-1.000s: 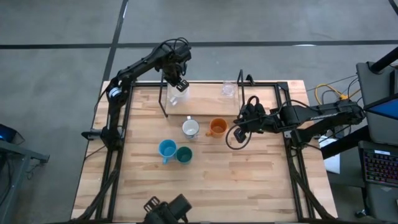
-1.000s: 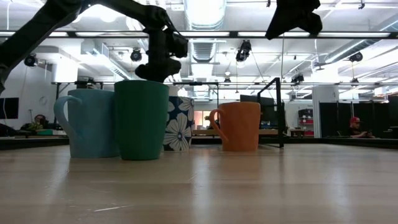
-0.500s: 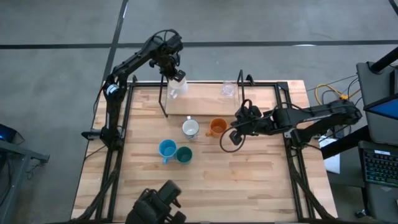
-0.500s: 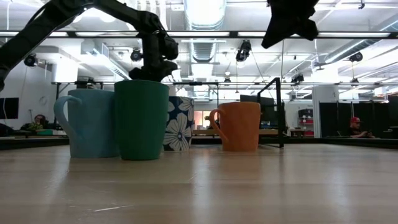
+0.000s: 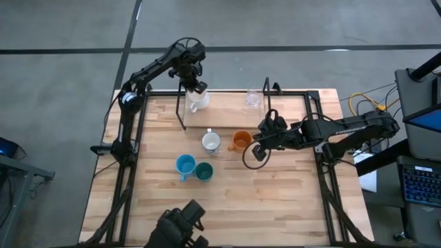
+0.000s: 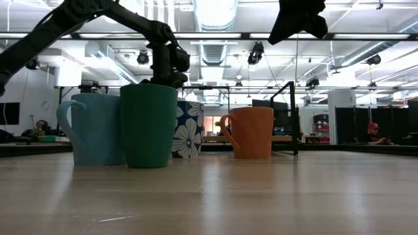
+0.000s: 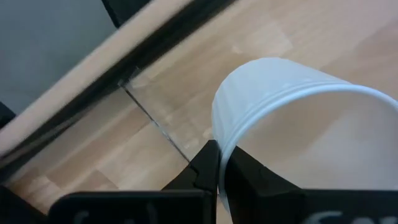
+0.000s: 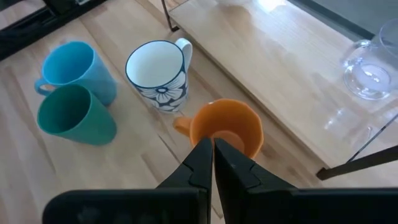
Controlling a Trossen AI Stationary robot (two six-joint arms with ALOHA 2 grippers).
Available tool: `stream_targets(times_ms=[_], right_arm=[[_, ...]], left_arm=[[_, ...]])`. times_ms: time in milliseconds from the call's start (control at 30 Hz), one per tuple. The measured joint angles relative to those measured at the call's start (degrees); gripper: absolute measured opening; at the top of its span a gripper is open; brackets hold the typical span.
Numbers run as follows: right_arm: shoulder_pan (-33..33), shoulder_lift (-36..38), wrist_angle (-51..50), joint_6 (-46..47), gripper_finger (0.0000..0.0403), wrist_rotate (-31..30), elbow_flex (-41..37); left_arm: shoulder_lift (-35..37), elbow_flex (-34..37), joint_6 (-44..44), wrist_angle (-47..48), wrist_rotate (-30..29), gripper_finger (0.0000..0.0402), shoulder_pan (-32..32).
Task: Stack small to large cups/mugs on shelf
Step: Put the white mug on the shelf
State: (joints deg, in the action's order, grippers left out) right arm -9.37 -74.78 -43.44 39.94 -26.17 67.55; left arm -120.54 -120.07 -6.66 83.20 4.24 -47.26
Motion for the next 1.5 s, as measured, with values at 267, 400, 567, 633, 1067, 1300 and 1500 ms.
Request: stream_targets(times_ms=[267, 400, 567, 633, 1067, 1300, 1500], right_arm=[[-0.1, 0.0, -0.2, 0.5, 0.0008, 0.0, 0.0], [-0.1, 0.0, -0.2, 0.5, 0.0008, 0.0, 0.0], [-0.1, 0.0, -0.2, 0.5, 0.0008, -0.5, 0.0], [-0.1, 0.0, -0.2, 0.5, 0.0008, -0.5, 0.0], [-0.1, 0.0, -0.5, 0.4, 0.0008, -0.5, 0.0], [-0.1, 0.0, -0.8, 0.5, 0.0008, -0.5, 0.0], [-0.1, 0.1, -1.0, 0.5, 0.0008, -0.5, 0.0]], left_arm=[[-0.6, 0.0, 1.8, 0.2, -0.1, 0.0000, 1.8], [-0.6, 0.0, 4.7, -0.1, -0.5, 0.0000, 2.3], [-0.6, 0.0, 8.7, -0.2, -1.8, 0.0000, 2.8], [-0.6, 0.0, 12.2, -0.3, -2.0, 0.0000, 3.0], [-0.6, 0.0, 26.0, -2.8, -13.8, 0.0000, 4.5], [-0.5, 0.0, 27.8, -4.6, -13.9, 0.0000, 5.1], [-0.5, -0.3, 32.7, -6.7, -14.0, 0.0000, 5.6]])
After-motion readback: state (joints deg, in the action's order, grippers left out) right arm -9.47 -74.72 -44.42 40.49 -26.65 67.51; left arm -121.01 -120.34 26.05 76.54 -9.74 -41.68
